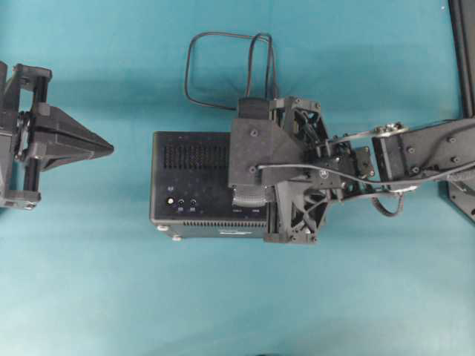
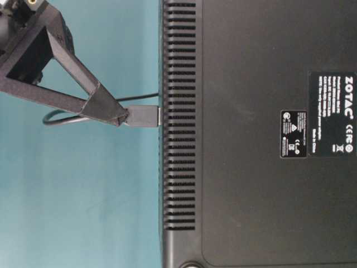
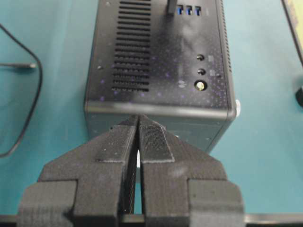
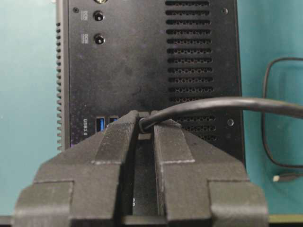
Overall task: Insert the USB into the PC box with both arms.
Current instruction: 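Push the USB plug down into the blue USB port with the right gripper, then open the right gripper and lift it off the inserted plug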
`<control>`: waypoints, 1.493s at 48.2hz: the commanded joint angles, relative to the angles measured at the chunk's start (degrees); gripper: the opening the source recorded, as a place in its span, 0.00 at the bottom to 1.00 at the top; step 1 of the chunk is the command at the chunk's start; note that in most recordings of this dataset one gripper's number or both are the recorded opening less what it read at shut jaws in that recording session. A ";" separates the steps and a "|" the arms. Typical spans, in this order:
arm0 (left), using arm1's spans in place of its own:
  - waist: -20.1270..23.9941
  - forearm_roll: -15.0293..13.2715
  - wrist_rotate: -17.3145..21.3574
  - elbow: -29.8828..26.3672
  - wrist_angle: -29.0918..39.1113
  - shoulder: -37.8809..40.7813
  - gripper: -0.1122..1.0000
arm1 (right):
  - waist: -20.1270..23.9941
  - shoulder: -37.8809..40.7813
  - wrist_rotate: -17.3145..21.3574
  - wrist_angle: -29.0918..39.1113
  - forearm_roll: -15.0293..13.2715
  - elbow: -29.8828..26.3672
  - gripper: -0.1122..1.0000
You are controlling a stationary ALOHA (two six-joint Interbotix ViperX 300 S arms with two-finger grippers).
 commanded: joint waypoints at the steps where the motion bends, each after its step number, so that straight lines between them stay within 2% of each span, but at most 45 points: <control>1: -0.09 0.09 -0.09 -1.14 -0.53 -0.09 0.10 | 0.00 0.70 0.62 0.79 0.62 -0.18 0.17; 27: -0.09 0.18 -0.09 -1.41 -0.53 -0.09 0.10 | -0.70 0.79 0.62 1.14 0.44 -0.44 0.17; 41: -0.09 0.09 -0.09 -1.41 -0.53 -0.09 0.10 | 0.62 0.62 0.44 1.14 0.62 -0.44 0.20; 52: -0.09 0.09 -0.09 -1.67 -0.53 -0.09 0.10 | 0.97 0.53 0.44 0.97 0.62 -0.53 0.33; 66: -0.62 0.09 0.00 -2.64 -0.53 0.62 0.10 | 0.97 0.09 0.62 1.32 0.26 -2.37 0.61; 72: -0.70 0.09 0.09 -2.90 -0.53 1.32 0.10 | 0.97 -0.88 0.62 1.85 0.18 -2.64 0.65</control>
